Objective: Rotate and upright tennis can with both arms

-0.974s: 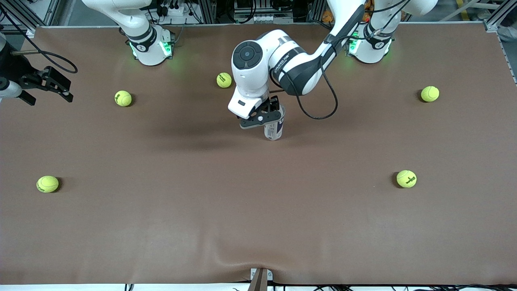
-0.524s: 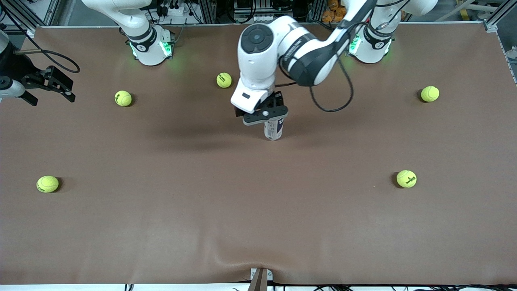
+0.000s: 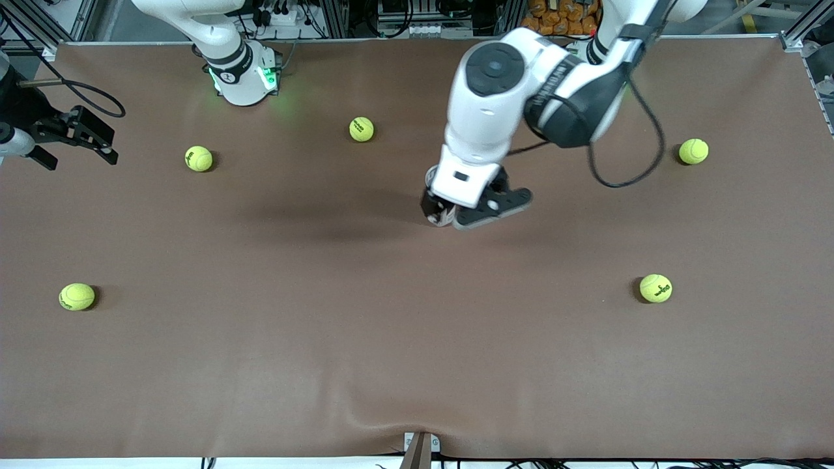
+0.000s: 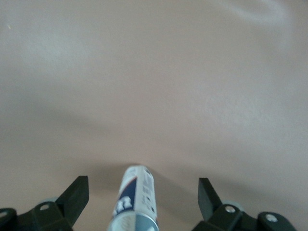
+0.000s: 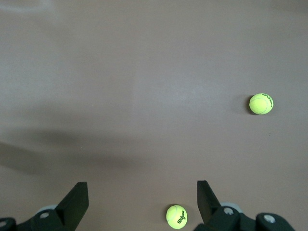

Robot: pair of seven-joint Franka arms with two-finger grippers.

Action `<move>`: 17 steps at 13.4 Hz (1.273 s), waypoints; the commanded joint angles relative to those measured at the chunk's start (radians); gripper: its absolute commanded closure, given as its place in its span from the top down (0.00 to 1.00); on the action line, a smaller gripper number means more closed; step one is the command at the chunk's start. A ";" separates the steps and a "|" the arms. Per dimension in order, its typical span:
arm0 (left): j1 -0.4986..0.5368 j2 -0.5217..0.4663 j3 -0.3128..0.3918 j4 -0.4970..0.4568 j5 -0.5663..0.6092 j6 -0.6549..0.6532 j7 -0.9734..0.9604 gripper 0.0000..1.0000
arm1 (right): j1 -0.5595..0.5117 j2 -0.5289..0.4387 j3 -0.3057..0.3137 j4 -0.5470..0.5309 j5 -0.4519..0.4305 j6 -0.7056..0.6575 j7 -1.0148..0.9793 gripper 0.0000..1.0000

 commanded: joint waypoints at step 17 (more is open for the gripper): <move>0.521 -0.281 -0.106 -0.087 -0.027 -0.293 0.681 1.00 | 0.015 -0.005 0.003 0.008 0.013 -0.004 0.015 1.00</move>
